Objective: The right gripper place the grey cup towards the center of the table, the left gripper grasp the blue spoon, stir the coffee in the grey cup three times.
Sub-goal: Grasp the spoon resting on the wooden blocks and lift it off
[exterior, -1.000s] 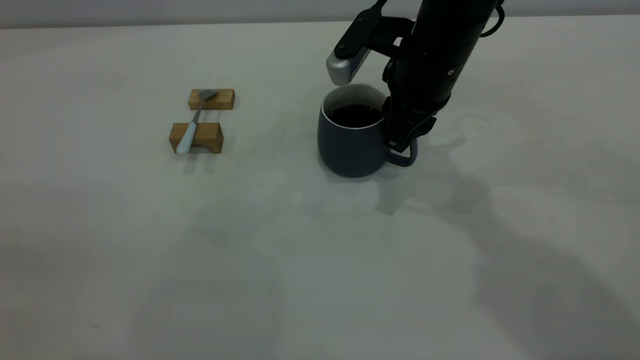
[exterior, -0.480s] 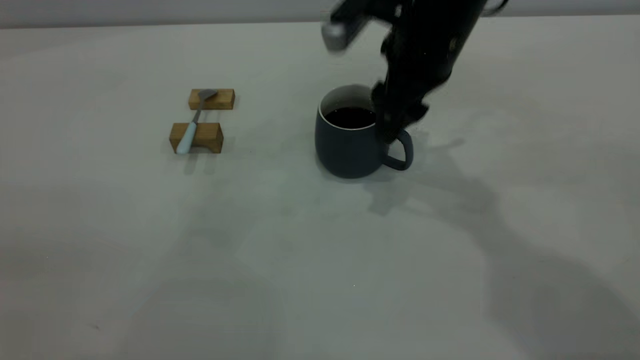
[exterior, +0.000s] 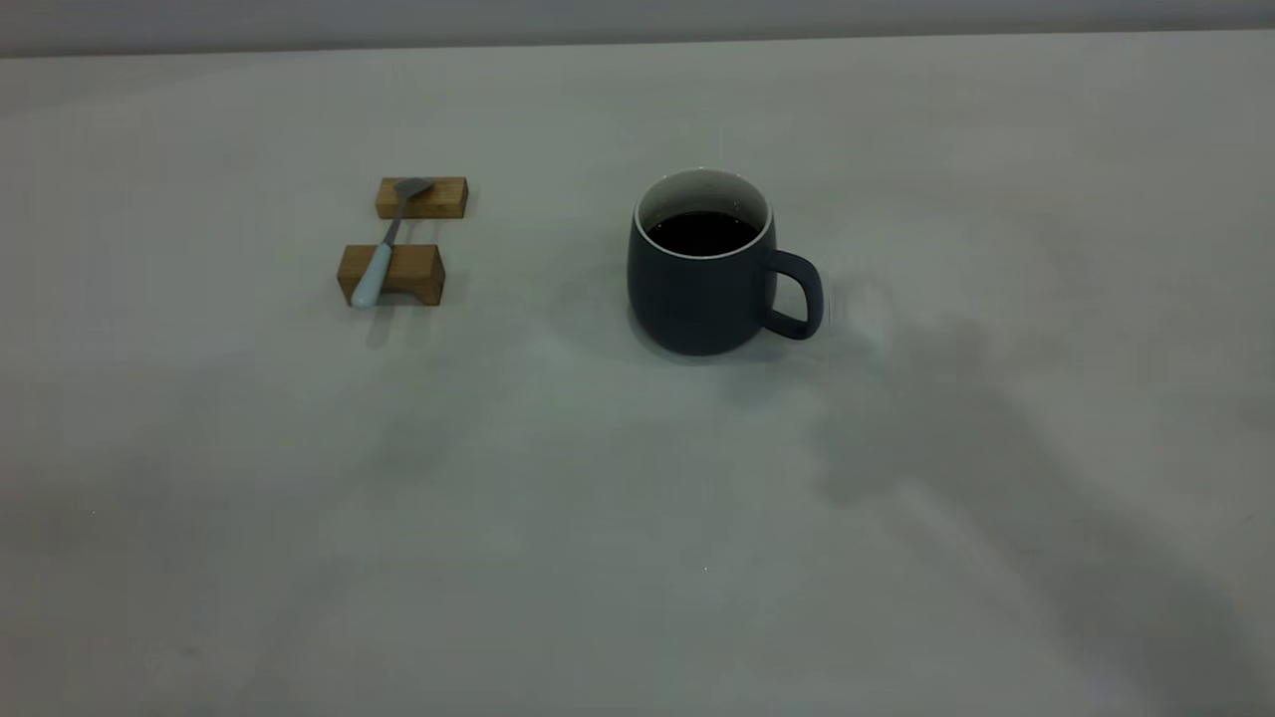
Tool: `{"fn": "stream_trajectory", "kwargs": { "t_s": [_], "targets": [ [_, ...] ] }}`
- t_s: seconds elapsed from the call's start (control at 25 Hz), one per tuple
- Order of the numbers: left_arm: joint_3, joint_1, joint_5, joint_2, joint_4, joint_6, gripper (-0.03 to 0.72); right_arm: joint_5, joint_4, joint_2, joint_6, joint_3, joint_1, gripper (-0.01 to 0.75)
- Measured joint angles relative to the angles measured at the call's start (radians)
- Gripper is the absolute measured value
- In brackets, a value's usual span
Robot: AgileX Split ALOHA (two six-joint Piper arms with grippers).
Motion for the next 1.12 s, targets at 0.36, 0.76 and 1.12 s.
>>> {"fn": "stream_trajectory", "kwargs": {
  "t_s": [0.36,0.76,1.12],
  "targets": [
    [0.0,0.0,0.0,0.0,0.0,0.0,0.329,0.096,-0.006,-0.348,0.167,0.11,0.0,0.629],
    [0.0,0.0,0.0,0.0,0.0,-0.001,0.329,0.101,0.007,-0.86,0.316,0.594,-0.038,0.616],
    [0.0,0.0,0.0,0.0,0.0,-0.001,0.329,0.049,0.019,-1.366,0.33,0.87,-0.317,0.606]
  ]
}}
